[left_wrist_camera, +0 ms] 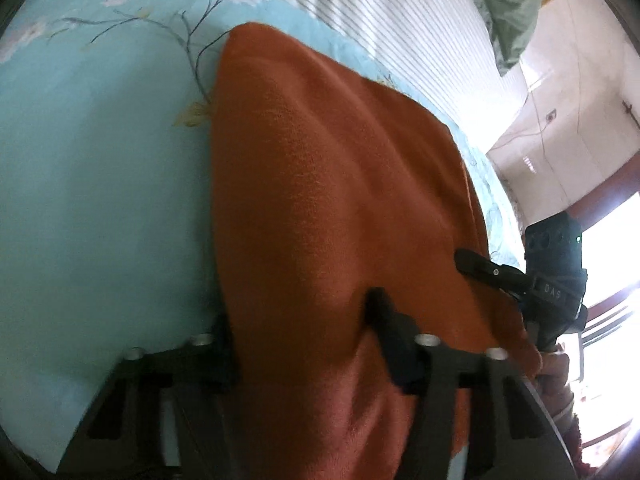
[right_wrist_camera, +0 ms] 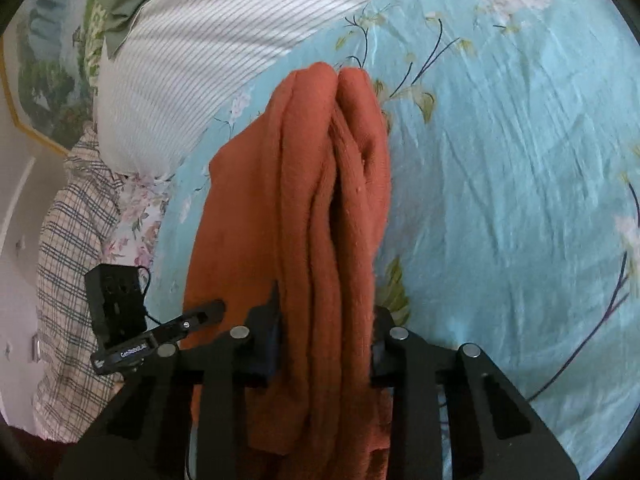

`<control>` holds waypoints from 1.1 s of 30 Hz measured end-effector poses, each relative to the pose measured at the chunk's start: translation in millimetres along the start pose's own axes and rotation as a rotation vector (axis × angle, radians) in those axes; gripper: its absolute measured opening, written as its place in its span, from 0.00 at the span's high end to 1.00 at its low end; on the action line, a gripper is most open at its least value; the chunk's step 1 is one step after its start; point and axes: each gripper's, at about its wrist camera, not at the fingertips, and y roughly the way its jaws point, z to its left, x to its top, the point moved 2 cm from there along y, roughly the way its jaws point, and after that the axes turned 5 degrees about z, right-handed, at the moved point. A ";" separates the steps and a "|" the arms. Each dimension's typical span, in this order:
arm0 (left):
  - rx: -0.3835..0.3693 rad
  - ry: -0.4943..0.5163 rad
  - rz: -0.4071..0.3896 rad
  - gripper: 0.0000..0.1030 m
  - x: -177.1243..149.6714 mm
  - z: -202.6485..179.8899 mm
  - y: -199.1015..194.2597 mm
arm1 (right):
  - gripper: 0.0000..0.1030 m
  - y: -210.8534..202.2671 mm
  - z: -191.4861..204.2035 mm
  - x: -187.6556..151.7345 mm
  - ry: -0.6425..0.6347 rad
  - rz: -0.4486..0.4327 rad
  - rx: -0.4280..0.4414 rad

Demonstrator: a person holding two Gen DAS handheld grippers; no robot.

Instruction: Fold small clothes

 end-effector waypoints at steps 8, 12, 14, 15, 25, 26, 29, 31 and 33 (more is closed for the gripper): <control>0.032 0.051 -0.114 0.75 -32.0 -9.0 -78.9 | 0.74 11.7 72.0 -32.2 -0.065 -0.008 0.099; 0.099 0.063 -0.153 0.75 -61.8 8.9 -133.2 | 0.74 46.2 113.2 -57.6 -0.094 0.039 0.187; 0.130 0.044 -0.163 0.75 -76.6 24.3 -159.5 | 0.74 64.9 129.1 -69.2 -0.105 0.071 0.220; 0.138 0.033 -0.167 0.75 -84.1 32.5 -170.9 | 0.74 73.9 136.5 -75.5 -0.113 0.089 0.232; 0.247 -0.089 -0.134 0.65 -133.9 91.8 -183.2 | 0.71 113.9 148.5 -107.6 -0.139 0.162 0.139; 0.264 -0.099 -0.132 0.56 -137.0 95.7 -180.1 | 0.70 113.7 147.6 -108.6 -0.135 0.160 0.126; 0.324 -0.113 -0.140 0.41 -138.7 97.1 -176.9 | 0.59 109.1 150.7 -107.9 -0.143 0.152 0.071; 0.332 -0.122 -0.144 0.40 -139.4 97.5 -179.5 | 0.56 97.9 155.2 -105.8 -0.160 0.122 0.013; 0.343 -0.132 -0.155 0.40 -142.0 98.0 -188.3 | 0.56 79.8 160.8 -101.3 -0.183 0.056 -0.021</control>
